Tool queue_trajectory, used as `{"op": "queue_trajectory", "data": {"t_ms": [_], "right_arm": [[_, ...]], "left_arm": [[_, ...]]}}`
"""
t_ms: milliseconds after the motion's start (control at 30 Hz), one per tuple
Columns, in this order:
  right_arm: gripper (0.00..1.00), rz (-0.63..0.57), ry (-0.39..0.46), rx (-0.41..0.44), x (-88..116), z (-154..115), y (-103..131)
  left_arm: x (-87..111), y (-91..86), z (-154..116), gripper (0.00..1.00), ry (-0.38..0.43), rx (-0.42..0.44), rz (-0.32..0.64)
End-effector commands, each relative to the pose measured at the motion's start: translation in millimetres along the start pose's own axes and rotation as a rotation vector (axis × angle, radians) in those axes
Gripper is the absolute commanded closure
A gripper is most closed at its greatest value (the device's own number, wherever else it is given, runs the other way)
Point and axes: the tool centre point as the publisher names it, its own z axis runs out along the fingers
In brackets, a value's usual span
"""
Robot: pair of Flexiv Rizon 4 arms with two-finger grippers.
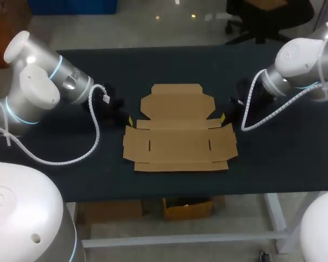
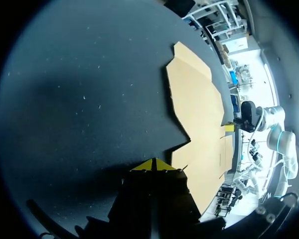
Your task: Assemble the packaging by folding the flat box into shape, placing the metal phone stand inside, and closing the box properly
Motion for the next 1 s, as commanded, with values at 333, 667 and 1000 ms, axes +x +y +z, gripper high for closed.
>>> {"op": "queue_trajectory", "data": {"t_ms": [333, 667, 1000], "right_arm": [[1.0, 0.001, 0.012, 0.005, -2.5, 0.8, -0.4], [1.0, -0.001, 0.019, 0.003, -1.3, 1.7, 0.1], [1.0, -0.001, 0.024, -0.006, 0.0, 0.5, -2.9]], "left_arm": [[-3.8, -1.5, 7.4, 1.0, 0.001, -0.007, -0.013], [3.7, -0.8, 10.4, 1.0, 0.022, -0.018, 0.005], [8.5, -0.3, 10.8, 1.0, 0.035, -0.019, 0.015]]}}
